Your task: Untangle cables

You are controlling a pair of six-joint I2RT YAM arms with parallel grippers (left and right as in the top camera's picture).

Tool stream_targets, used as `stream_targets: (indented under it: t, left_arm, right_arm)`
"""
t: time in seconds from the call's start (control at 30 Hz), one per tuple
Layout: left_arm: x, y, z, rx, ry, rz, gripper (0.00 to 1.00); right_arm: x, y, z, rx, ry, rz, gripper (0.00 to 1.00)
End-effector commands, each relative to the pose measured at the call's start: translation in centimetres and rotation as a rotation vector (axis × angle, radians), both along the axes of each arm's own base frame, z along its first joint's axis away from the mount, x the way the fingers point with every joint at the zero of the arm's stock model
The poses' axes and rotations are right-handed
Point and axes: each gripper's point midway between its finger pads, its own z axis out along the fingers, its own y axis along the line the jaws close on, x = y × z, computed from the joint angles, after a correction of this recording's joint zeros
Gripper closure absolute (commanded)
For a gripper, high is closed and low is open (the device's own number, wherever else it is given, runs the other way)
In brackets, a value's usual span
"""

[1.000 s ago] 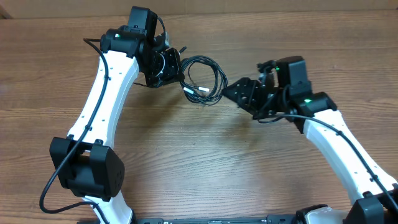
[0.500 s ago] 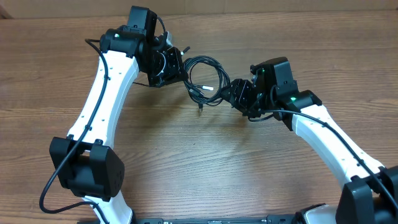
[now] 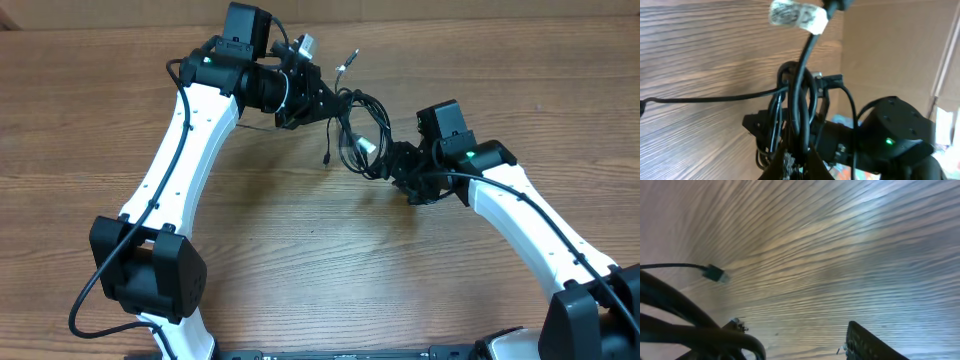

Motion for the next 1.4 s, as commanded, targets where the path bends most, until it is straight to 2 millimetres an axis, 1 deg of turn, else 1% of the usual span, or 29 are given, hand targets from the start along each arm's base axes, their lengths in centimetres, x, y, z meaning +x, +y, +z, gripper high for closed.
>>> stream_targets:
  t: [0.0,0.03,0.1,0.2,0.33,0.4,0.53,0.57,0.6,0.7,0.83,0.93,1.0,1.1,1.2,1.27,1.37]
  left_arm:
    - [1.5,1.8,2.1,-0.060,-0.055,0.032,0.96]
    - [1.7,2.0,1.8,-0.041,-0.063,0.042,0.96]
    - [2.1,2.4,1.0,0.015,-0.073,0.069,0.96]
    - [2.4,3.1,-0.2,0.097,-0.084,0.096,0.96]
    - [2.3,3.7,-1.6,0.192,-0.070,0.124,0.96]
    - [2.2,4.0,-2.1,0.229,-0.061,0.136,0.96]
    - [1.9,4.5,-2.8,0.268,-0.042,0.148,0.96]
    - [1.8,4.6,-2.8,0.275,-0.048,0.139,0.96]
    - [1.6,4.5,-2.8,0.275,-0.083,0.098,0.96]
    - [0.9,3.4,-2.0,0.215,-0.159,-0.011,0.96]
    - [0.0,2.5,-0.5,0.100,-0.195,-0.096,0.96]
    - [-0.7,2.0,1.3,-0.026,-0.225,-0.157,0.96]
    - [-1.0,2.1,2.1,-0.083,-0.248,-0.186,0.96]
    - [-0.9,3.0,1.9,-0.068,-0.264,-0.184,0.96]
    - [-1.2,3.3,1.5,-0.048,-0.334,-0.237,0.96]
    - [-2.0,3.3,1.2,-0.037,-0.415,-0.313,0.96]
    - [-3.4,3.0,0.8,-0.031,-0.500,-0.416,0.96]
  right_arm:
    - [-0.8,-2.1,-1.4,-0.140,0.006,0.037,0.34]
    - [-0.8,-2.0,-1.3,-0.136,0.005,0.047,0.33]
    - [-0.8,-1.1,-0.7,-0.099,-0.013,0.112,0.28]
    - [-0.9,0.1,0.8,-0.045,-0.027,0.180,0.23]
    - [-1.0,1.2,3.4,0.004,-0.043,0.261,0.16]
    - [-1.0,2.1,5.1,0.052,-0.060,0.301,0.12]
    - [-0.9,4.2,8.2,0.173,-0.097,0.354,0.13]
    - [-0.8,4.5,8.7,0.194,-0.110,0.371,0.14]
    - [-0.6,5.3,9.5,0.241,-0.144,0.404,0.16]
    - [0.3,5.6,9.9,0.245,-0.196,0.408,0.20]
    - [1.3,5.9,10.4,0.251,-0.244,0.410,0.26]
    - [1.7,5.3,9.9,0.211,-0.232,0.361,0.29]
    - [2.0,4.8,9.4,0.180,-0.225,0.332,0.30]
    - [2.5,4.1,9.3,0.159,-0.232,0.310,0.31]
    - [2.6,4.2,9.5,0.168,-0.240,0.314,0.32]
    - [2.4,5.1,10.1,0.205,-0.279,0.387,0.33]
    - [2.3,6.1,11.2,0.268,-0.315,0.435,0.33]
